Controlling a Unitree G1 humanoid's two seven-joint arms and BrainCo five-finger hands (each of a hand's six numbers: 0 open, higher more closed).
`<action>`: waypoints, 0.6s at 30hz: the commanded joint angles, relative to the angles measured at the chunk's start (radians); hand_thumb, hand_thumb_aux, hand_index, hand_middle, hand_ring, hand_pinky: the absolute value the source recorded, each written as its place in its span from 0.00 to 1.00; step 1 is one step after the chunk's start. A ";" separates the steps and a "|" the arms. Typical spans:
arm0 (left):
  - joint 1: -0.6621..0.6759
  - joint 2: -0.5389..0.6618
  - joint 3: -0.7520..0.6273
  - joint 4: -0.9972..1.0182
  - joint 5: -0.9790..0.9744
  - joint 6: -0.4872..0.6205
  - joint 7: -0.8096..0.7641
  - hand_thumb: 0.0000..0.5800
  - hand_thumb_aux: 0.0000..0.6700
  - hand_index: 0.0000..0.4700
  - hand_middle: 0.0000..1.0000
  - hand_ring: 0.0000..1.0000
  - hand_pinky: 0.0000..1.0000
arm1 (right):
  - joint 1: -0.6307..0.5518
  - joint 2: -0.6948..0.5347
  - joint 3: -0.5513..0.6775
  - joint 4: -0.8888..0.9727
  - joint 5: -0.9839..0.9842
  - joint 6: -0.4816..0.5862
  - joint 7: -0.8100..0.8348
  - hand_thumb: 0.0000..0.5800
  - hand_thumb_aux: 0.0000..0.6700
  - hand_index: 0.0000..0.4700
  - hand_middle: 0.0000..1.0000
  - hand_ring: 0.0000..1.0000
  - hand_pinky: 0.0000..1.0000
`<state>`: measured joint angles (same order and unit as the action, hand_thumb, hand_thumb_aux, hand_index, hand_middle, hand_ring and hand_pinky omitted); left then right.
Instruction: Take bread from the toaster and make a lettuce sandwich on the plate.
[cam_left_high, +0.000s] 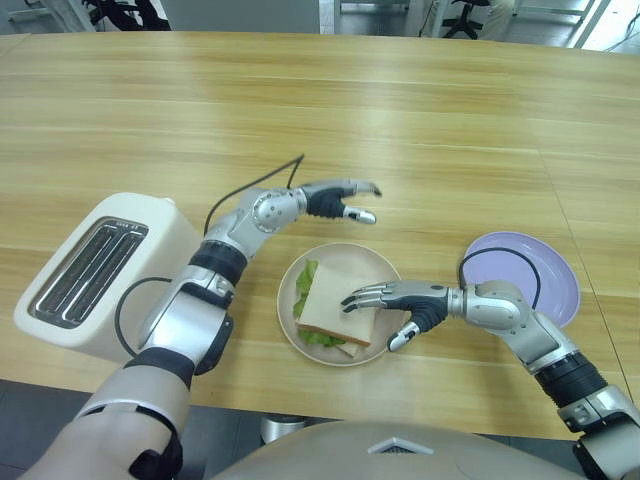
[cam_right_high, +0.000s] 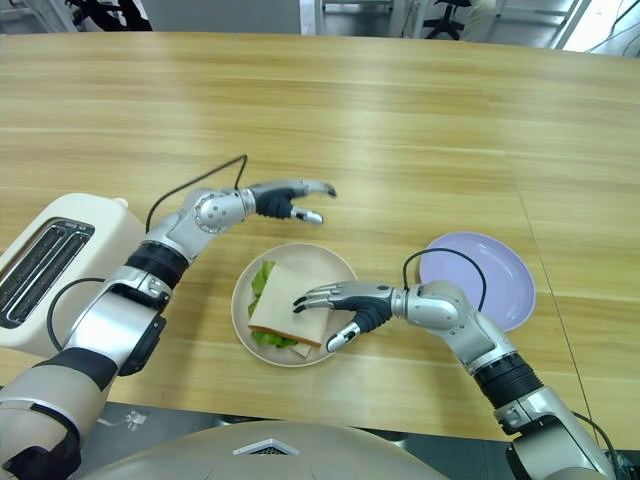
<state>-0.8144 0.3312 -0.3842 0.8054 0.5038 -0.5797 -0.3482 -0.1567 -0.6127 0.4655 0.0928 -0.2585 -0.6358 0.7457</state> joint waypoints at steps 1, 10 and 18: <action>0.057 0.007 0.031 -0.133 0.031 0.028 0.129 0.00 0.00 0.00 0.00 0.00 0.00 | 0.014 -0.004 0.044 0.052 -0.038 0.017 0.038 0.00 0.00 0.00 0.00 0.00 0.00; 0.299 0.120 0.215 -0.721 -0.064 0.147 0.148 0.00 0.00 0.00 0.00 0.00 0.00 | -0.034 0.027 -0.008 0.033 -0.063 -0.050 -0.063 0.00 0.00 0.00 0.00 0.00 0.00; 0.630 0.325 0.453 -0.998 -0.336 0.150 0.011 0.00 0.00 0.00 0.00 0.00 0.00 | -0.057 -0.002 -0.174 -0.133 -0.014 -0.065 -0.176 0.00 0.00 0.00 0.00 0.00 0.00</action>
<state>-0.2277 0.6290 0.0142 -0.1423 0.2525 -0.4344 -0.2923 -0.2217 -0.5984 0.3244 0.0232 -0.3076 -0.7096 0.5699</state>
